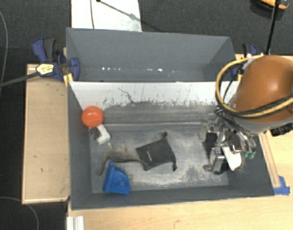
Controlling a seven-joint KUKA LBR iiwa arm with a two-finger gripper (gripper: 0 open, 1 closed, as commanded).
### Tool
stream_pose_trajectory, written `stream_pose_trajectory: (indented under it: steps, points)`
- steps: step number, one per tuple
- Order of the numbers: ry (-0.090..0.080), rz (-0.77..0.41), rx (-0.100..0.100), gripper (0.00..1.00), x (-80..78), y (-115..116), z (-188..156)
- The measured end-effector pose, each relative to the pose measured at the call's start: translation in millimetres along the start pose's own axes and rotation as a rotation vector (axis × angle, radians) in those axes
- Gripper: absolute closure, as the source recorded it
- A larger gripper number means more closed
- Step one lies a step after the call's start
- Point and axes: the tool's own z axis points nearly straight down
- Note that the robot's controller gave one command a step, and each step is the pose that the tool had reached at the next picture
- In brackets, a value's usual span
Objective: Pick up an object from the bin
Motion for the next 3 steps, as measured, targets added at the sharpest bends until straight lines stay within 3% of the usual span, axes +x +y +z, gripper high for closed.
stream_pose_trajectory:
  steps: [1,2,3]
  points:
    - [-0.009,-0.001,0.0,0.0,-1.5,0,-4]
    - [-0.01,0.019,-0.002,0.0,-51.7,79,67]
    - [-0.005,-0.027,0.0,0.0,-37.2,94,78]
